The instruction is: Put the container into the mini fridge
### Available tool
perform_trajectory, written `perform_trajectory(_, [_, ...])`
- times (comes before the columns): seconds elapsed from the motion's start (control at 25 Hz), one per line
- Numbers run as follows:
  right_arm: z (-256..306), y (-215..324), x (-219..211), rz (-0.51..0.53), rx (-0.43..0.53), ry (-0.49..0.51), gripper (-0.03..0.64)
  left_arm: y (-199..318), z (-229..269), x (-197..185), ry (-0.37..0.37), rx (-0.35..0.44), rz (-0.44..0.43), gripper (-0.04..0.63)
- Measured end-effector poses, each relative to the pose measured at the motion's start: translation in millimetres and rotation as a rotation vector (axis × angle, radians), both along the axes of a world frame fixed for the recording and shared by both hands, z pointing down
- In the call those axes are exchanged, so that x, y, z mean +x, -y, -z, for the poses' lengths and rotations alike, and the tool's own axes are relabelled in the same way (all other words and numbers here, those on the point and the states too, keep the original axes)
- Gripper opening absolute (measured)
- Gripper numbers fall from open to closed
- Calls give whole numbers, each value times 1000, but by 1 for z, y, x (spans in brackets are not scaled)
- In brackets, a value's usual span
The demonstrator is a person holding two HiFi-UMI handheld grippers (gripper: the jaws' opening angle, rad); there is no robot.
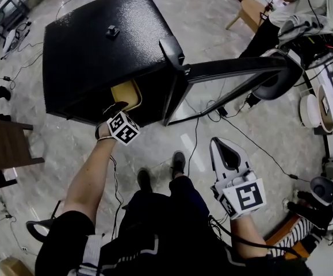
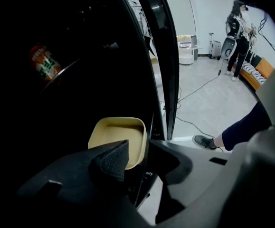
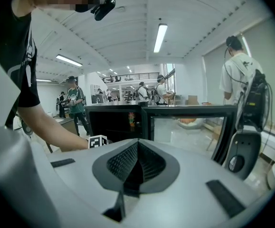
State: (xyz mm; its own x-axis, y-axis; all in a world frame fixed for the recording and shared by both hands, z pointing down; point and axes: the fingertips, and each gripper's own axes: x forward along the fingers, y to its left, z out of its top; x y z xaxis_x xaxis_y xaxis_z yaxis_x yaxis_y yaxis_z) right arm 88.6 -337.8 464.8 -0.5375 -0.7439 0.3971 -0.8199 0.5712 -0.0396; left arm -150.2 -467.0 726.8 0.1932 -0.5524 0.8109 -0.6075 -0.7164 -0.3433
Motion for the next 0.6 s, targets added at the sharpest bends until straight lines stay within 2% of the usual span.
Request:
perform_trajectory(0.32, [17,11,-18,82,40,25,17,-32,54,-2,-167,64,94,124])
perform_trajectory(0.44, [25,16,-25,118,58,28,17,-42,74,-1,-225,91,127,72])
perform_trajectory(0.6, [32,21,-35,164,77,41,17,-52,104,-1,-294,139,170,63])
